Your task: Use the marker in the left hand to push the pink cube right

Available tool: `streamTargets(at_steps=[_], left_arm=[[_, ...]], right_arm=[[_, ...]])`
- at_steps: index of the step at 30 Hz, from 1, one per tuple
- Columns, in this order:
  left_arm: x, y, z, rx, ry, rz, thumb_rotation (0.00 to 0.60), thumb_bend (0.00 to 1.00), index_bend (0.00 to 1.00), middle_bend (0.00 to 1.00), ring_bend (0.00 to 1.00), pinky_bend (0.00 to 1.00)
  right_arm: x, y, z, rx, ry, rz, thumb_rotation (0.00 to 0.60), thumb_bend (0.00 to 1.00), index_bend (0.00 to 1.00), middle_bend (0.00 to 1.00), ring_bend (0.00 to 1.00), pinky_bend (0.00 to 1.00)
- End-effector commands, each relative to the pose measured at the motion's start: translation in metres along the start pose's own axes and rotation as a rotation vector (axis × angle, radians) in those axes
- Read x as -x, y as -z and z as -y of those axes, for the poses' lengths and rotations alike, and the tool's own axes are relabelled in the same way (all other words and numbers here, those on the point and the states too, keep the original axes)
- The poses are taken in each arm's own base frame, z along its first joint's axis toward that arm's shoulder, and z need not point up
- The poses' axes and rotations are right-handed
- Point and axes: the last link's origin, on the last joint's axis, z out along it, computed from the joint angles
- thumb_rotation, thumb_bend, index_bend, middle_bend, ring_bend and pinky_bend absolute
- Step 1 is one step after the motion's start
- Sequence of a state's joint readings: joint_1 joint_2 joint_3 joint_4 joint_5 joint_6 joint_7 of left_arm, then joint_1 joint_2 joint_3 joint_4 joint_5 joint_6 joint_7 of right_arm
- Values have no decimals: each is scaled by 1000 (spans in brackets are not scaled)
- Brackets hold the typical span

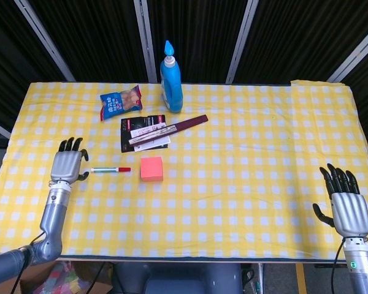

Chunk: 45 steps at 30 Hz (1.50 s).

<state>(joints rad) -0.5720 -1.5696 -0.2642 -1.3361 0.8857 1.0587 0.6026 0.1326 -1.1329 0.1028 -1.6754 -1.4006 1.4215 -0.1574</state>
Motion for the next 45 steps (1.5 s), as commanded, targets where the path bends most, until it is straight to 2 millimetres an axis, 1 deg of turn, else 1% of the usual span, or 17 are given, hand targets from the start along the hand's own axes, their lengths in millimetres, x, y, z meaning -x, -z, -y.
streamTargets(at_steps=[1, 10, 11, 12, 15, 17, 22, 25, 28, 31, 40, 45], left_arm=[[6, -6, -9, -2, -15, 15, 600, 278, 453, 70, 0, 76], [18, -19, -31, 8, -42, 35, 600, 286, 468, 73, 0, 76], [19, -20, -33, 8, -40, 37, 600, 290, 470, 74, 0, 76], [19, -21, -34, 8, -39, 38, 600, 296, 471, 74, 0, 76], [21, -22, -37, 9, -41, 40, 600, 300, 471, 75, 0, 76], [24, -23, -40, 13, -51, 45, 600, 300, 472, 75, 0, 76], [30, -25, -46, 10, -63, 65, 600, 305, 480, 74, 0, 76], [33, -25, -49, 11, -72, 74, 600, 357, 498, 75, 0, 76], [35, -24, -50, 14, -72, 79, 600, 419, 537, 81, 0, 76], [33, -22, -50, 21, -55, 65, 600, 437, 558, 87, 0, 76], [27, -19, -45, 24, -32, 45, 600, 438, 559, 87, 0, 76], [21, -16, -37, 13, -26, 30, 600, 438, 565, 87, 0, 76]], right_arm=[[0, 0, 0, 0, -2, 1, 600, 378, 0, 0, 0, 0], [0, 0, 0, 1, -11, 3, 600, 379, 0, 0, 0, 0], [-5, 31, -28, 87, 116, -17, 600, 379, 0, 0, 0, 0], [6, 17, -24, 69, 109, 2, 600, 378, 0, 0, 0, 0], [14, 10, -25, 57, 96, 0, 600, 378, 0, 0, 0, 0], [8, 13, -18, 23, 64, -18, 600, 379, 0, 0, 0, 0], [5, 15, -13, 2, 23, -1, 600, 379, 0, 0, 0, 0], [4, 15, -11, -5, 5, 4, 600, 379, 0, 0, 0, 0], [3, 14, -10, -12, -4, 3, 600, 378, 0, 0, 0, 0], [2, 13, -8, -15, -14, 4, 600, 379, 0, 0, 0, 0], [1, 10, -6, -12, -18, 5, 600, 378, 0, 0, 0, 0], [1, 9, -6, -10, -19, 7, 600, 378, 0, 0, 0, 0]])
